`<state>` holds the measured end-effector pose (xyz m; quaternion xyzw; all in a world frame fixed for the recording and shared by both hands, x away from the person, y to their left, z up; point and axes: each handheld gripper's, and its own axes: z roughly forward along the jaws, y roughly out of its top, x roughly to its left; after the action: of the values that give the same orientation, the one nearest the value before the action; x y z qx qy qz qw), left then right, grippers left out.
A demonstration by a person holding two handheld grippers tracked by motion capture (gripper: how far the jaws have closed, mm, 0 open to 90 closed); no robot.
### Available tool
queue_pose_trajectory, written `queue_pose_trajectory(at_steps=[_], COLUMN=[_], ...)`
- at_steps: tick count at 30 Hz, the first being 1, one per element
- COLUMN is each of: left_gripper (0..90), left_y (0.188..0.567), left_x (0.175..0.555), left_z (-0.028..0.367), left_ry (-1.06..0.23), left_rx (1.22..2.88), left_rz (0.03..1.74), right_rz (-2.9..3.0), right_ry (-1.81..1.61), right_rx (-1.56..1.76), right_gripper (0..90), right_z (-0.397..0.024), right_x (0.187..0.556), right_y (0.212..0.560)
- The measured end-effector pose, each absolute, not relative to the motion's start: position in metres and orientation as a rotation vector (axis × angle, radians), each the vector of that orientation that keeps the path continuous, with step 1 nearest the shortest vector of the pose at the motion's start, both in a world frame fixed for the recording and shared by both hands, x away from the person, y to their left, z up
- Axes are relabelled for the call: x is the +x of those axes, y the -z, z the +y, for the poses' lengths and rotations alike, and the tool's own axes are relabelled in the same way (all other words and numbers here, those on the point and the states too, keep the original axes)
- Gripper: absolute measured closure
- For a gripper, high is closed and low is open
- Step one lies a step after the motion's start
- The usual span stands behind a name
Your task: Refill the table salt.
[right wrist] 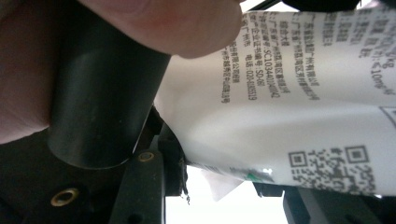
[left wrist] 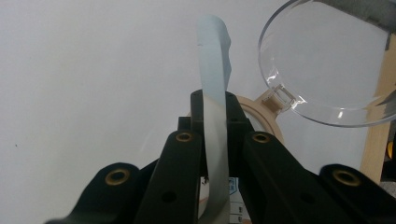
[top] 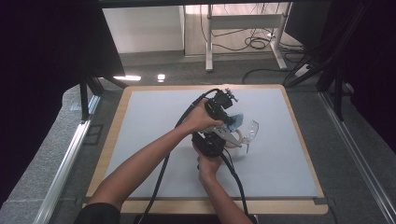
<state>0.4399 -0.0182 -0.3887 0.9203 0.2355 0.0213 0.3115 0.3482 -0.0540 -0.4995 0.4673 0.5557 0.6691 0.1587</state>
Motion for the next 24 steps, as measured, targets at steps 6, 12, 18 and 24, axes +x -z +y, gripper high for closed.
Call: queue_pose_trajectory(at_steps=[6, 12, 18, 24], left_gripper=[87.1, 86.9, 87.1, 87.2], left_y=[0.3894, 0.3892, 0.3863, 0.3871], left_x=[0.4392, 0.4396, 0.4399, 0.4399], left_z=[-0.0189, -0.0198, -0.0181, -0.017], left_ry=[-0.057, -0.06, -0.059, -0.059], left_rx=[2.435, 2.447, 2.44, 2.438], left_rz=[0.62, 0.611, 0.616, 0.622], right_rz=[1.583, 1.575, 1.581, 1.588], right_ry=[-1.926, -1.922, -1.913, -1.913], right_rx=[1.347, 1.348, 1.326, 1.318], right_gripper=[62.7, 62.9, 63.1, 63.2], right_z=[-0.0554, -0.0551, -0.0551, -0.0541], right_x=[0.3492, 0.3491, 0.3486, 0.348], right_y=[0.499, 0.4985, 0.4958, 0.4959])
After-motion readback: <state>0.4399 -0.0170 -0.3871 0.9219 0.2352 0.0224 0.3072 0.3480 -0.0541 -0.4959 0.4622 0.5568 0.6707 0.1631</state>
